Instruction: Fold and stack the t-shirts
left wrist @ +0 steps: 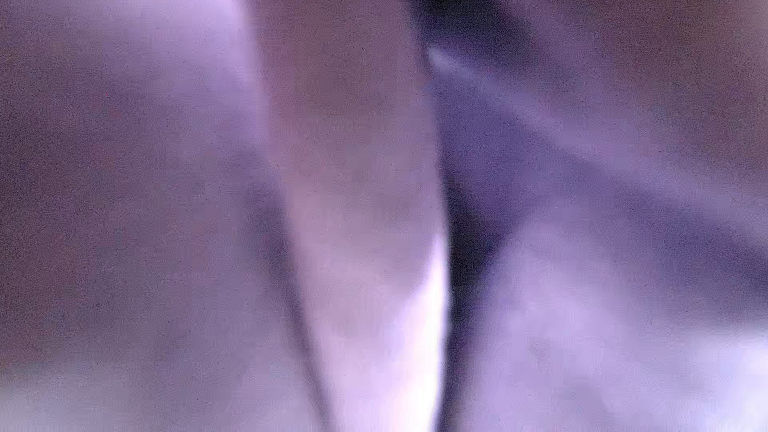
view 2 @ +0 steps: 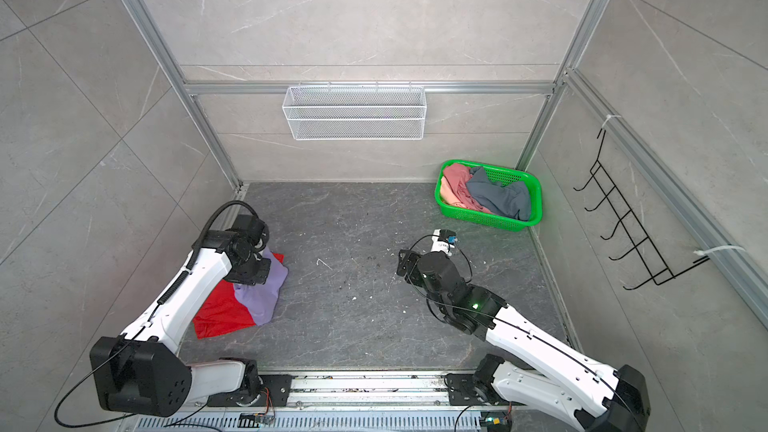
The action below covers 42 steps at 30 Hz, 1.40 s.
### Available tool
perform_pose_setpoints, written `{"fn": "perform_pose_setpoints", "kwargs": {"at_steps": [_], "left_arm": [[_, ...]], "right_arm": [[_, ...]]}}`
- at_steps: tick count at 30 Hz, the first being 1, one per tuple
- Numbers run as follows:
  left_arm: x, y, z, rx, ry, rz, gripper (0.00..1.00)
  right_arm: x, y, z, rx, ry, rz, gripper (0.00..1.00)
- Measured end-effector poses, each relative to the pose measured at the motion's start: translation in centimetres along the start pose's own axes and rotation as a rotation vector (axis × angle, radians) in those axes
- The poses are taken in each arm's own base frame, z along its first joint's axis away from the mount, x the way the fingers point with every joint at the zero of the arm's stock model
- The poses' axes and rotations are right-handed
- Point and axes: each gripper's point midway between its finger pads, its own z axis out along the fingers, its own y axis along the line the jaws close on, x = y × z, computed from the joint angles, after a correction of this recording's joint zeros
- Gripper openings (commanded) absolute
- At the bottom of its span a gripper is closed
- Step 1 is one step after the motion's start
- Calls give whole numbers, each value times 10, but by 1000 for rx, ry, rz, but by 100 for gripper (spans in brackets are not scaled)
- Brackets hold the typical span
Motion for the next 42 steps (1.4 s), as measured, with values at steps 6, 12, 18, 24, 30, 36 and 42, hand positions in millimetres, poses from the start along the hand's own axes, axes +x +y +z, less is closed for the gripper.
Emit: {"fn": "perform_pose_setpoints", "kwargs": {"at_steps": [6,12,18,24,30,36,42], "left_arm": [[-6,19,12,-45,-6,-57,0],[-6,31,35,-123,68,-53,21],[3,62,55,-260,166,-109,66],[13,98,57,-389,248,-210,80],[12,124,46,-492,277,-299,85],[-7,107,34,-336,152,-413,90],[-49,66,-12,32,-249,-567,100]], "right_arm": [[8,4,14,-7,40,0,87],[3,6,19,-26,49,24,87],[-4,3,18,-31,43,42,87],[-15,2,10,-43,12,60,87],[-20,2,3,-51,-3,67,87],[-28,-5,-10,-32,-38,71,87],[-41,-25,-20,54,-100,29,94]]}}
